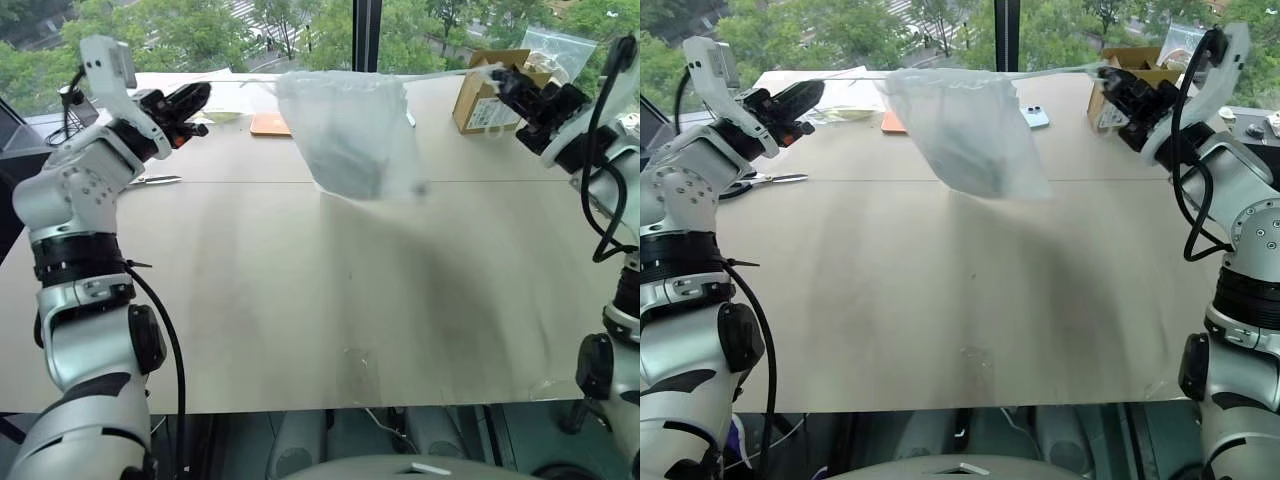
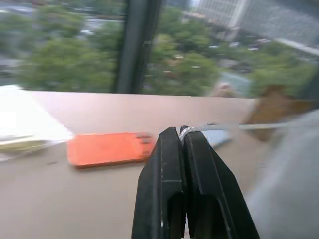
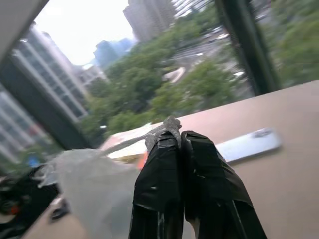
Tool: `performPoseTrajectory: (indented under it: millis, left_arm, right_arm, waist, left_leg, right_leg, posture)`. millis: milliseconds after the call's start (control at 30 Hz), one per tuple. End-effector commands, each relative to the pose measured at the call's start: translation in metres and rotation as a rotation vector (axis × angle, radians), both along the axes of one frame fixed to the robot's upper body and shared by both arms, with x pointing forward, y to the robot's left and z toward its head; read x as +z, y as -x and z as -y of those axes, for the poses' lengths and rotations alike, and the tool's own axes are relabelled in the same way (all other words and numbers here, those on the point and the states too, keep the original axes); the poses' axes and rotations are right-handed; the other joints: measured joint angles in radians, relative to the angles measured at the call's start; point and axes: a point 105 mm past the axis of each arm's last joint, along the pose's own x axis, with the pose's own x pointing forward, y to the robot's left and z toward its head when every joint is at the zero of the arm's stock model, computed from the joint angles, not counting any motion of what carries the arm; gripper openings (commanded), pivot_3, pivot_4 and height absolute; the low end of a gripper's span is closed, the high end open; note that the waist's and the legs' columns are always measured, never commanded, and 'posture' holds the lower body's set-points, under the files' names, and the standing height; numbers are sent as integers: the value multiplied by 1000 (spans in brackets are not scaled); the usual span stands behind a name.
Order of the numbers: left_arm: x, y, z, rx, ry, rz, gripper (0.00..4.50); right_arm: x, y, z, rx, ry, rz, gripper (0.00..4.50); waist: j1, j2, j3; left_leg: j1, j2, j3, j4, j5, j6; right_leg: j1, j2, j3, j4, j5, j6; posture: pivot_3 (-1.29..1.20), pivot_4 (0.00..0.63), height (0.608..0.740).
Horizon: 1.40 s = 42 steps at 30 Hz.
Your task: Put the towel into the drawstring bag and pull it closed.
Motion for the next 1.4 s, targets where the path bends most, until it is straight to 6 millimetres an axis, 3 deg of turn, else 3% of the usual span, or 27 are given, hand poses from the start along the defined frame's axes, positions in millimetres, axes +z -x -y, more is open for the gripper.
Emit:
performPoseTrajectory:
  millis: [33, 200, 300, 367, 433, 500, 600, 700, 767, 800, 900, 1067, 1200, 1400]
  left_arm:
    - [31, 10, -45, 291, -6, 150, 46]
    - [36, 12, -55, 389, 7, 210, 46]
    - [36, 10, -47, 346, 29, 225, 46]
    - [31, 6, -1, 103, 19, 222, 46]
    - [15, 11, 48, -114, -48, 193, 46]
    - [-7, 18, 80, -239, -86, 151, 46]
    - [-35, 29, 120, -353, -116, 141, 46]
    - [-67, 40, 148, -476, -162, 53, 46]
    - [-91, 56, 160, -595, -138, 3, 558]
    - [-104, 66, 159, -647, -154, -37, 800]
    - [-134, 95, 141, -719, -222, -151, 2179]
    - [-162, 139, 100, -781, -331, -316, 4201]
    - [-157, 162, 86, -786, -330, -320, 4361]
    - [-143, 168, 79, -679, -273, -256, 4361]
  right_arm:
    - [33, 6, 58, -295, 10, 139, 0]
    - [44, 7, 94, -531, 134, 175, 0]
    - [44, 7, 99, -541, 190, 174, 0]
    - [26, 5, 53, -257, 292, 145, 0]
    - [-3, 17, 7, 35, 376, 90, 0]
    - [-27, 26, -18, 167, 459, 52, 0]
    - [-62, 35, -47, 316, 530, -6, 0]
    - [-89, 32, -58, 347, 605, -59, 0]
    - [-113, 31, -57, 339, 708, -91, 649]
    - [-126, 39, -54, 369, 746, -114, 889]
    - [-147, 65, -36, 414, 811, -171, 2306]
    - [-167, 114, -11, 482, 892, -258, 4397]
    - [-169, 141, -4, 488, 894, -244, 4459]
    - [-155, 141, 8, 301, 875, -113, 4459]
  waist:
    - [3, 0, 0]
    - [10, 0, 0]
    - [11, 0, 0]
    - [11, 0, 0]
    - [10, 0, 0]
    - [10, 0, 0]
    - [11, 0, 0]
    - [8, 0, 0]
    - [8, 0, 0]
    - [8, 0, -1]
    - [10, 0, 0]
    - [12, 1, 0]
    - [15, 1, 0]
    - [16, 1, -2]
  left_leg:
    - [0, 0, 0, 0, 0, 0]
    - [-1, 0, 2, 0, 0, 0]
    - [-1, 0, 2, 0, 0, 0]
    - [-1, 0, 2, 0, 0, 0]
    - [-1, 0, 2, -1, 0, 0]
    - [0, 0, 1, -2, 0, 0]
    - [-1, 0, 1, 0, 0, 0]
    - [1, 0, 0, 2, 0, 0]
    - [2, 0, 1, 2, 0, 0]
    - [3, 0, 1, 2, 0, 0]
    - [2, 0, 0, 1, 0, 0]
    - [3, 1, 0, 1, 0, 0]
    - [16, 7, 1, -3, -1, 0]
    - [18, 12, 1, -1, -1, 0]
  right_leg:
    - [0, 0, 0, 0, 0, 0]
    - [-1, -1, 1, 0, 0, 0]
    - [-1, -1, 1, 0, 0, 0]
    - [-1, -1, 1, 0, 0, 0]
    - [-1, -1, 1, -1, 0, 0]
    - [1, -2, 1, -3, 0, 0]
    - [1, -2, 0, -1, 0, 0]
    - [2, -1, 0, 0, 0, 0]
    - [2, -1, 1, 1, 0, 0]
    - [2, -1, 1, 1, 0, 0]
    - [2, -1, 1, 1, 0, 0]
    - [2, -1, 0, 0, -1, 0]
    - [17, 0, -1, -9, -6, 0]
    - [20, 2, 0, -13, -5, 0]
  posture:
    - [0, 150, 740]
    - [0, 150, 740]
    - [0, 150, 740]
    - [0, 150, 740]
    - [0, 150, 740]
    - [0, 150, 740]
    - [0, 150, 740]
    - [0, 150, 740]
    - [0, 150, 740]
    - [0, 150, 740]
    - [0, 150, 740]
    - [0, 150, 740]
    - [0, 150, 740]
    - [0, 150, 740]
